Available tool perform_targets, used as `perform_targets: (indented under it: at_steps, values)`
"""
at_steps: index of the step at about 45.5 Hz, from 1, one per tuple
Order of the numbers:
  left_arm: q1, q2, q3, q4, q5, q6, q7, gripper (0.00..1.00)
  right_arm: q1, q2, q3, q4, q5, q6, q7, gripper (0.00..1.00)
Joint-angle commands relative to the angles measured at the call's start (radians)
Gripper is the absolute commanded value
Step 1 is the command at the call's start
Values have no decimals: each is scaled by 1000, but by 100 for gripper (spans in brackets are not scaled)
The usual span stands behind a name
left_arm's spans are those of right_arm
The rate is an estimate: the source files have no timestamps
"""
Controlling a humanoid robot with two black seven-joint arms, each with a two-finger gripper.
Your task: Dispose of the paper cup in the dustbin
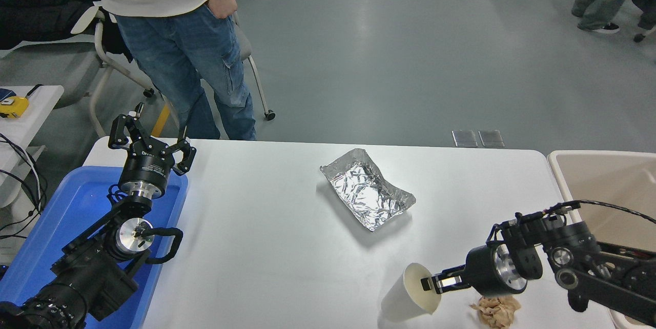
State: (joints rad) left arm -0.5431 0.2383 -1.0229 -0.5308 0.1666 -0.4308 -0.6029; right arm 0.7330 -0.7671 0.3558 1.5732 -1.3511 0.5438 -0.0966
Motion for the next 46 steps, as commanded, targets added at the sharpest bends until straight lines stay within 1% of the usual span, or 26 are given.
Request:
perform_targets:
  at_steps: [1, 6, 12, 18, 22, 29, 46]
  values:
    - [0, 1, 1, 0, 1, 0, 0, 100, 120, -113, 32, 24, 122, 18, 1, 0]
    - [0, 1, 0, 0, -1, 0, 0, 100, 180, -191, 40, 51, 200, 27, 0, 0]
    - [0, 1, 1, 0, -1, 0, 0, 100, 272, -261, 45, 54, 227, 36, 1, 0]
    - [2, 1, 0, 0, -1, 1, 0, 100, 356, -336, 46, 73, 312, 54, 1, 0]
    - [2, 3, 0, 0, 1, 1, 0, 100, 390, -383, 48, 97, 336, 59, 1, 0]
    - [2, 3, 0, 0, -1, 1, 0, 100, 398, -437, 52, 105, 352, 62, 1, 0]
    - [2, 3, 0, 0, -1, 1, 0, 100, 396, -472, 52, 103, 351, 62, 0, 0]
